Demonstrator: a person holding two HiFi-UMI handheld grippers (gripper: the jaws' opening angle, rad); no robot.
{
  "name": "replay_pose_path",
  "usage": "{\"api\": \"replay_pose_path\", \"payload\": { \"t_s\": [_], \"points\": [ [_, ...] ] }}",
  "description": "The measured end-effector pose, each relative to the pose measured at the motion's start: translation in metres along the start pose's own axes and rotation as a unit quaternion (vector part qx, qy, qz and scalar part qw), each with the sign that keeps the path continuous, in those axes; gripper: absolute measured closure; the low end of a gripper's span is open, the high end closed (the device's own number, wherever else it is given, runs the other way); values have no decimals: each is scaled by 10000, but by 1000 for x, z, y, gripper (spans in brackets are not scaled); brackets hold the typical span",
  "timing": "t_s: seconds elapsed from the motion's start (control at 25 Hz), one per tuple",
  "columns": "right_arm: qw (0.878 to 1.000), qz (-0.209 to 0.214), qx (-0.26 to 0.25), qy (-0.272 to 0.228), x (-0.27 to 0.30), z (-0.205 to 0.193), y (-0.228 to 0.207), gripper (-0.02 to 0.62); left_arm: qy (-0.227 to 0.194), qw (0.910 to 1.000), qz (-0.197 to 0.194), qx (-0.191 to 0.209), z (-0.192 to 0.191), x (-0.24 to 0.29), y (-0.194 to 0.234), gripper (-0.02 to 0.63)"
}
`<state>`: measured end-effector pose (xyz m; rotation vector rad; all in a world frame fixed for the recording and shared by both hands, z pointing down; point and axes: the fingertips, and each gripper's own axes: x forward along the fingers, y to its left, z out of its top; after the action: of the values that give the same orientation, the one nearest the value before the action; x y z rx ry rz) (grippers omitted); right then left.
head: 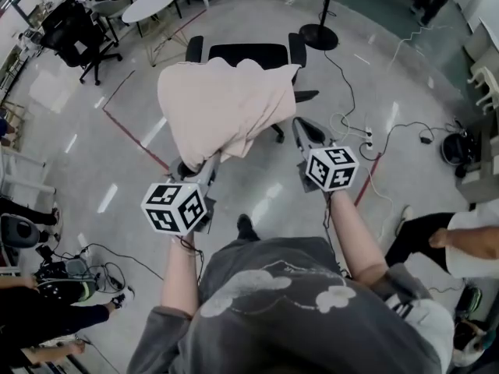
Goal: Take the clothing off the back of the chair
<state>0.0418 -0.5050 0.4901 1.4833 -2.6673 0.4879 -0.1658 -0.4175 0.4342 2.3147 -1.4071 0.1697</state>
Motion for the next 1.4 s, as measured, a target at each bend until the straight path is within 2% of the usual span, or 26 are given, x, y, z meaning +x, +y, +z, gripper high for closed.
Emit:
{"api": "replay_pose_path", "payload": {
  "t_s": [0.56,0.8,1.08,1.4],
  "points": [
    [9995,311,-67,25,-108,-21,15,601,-68,9987,433,-244,-51,-65,-65,502],
    [9987,496,-44,147,-151,-41,25,601,-233,9976,476,-444,-69,-96,-95,506],
    [9983,566,112,92,-173,-48,33,601,-186,9975,480,-478,-84,-124,-119,508],
    [9987,507,99,1,-190,-51,51,601,-221,9980,387,-443,-96,-152,-125,511]
  ]
}}
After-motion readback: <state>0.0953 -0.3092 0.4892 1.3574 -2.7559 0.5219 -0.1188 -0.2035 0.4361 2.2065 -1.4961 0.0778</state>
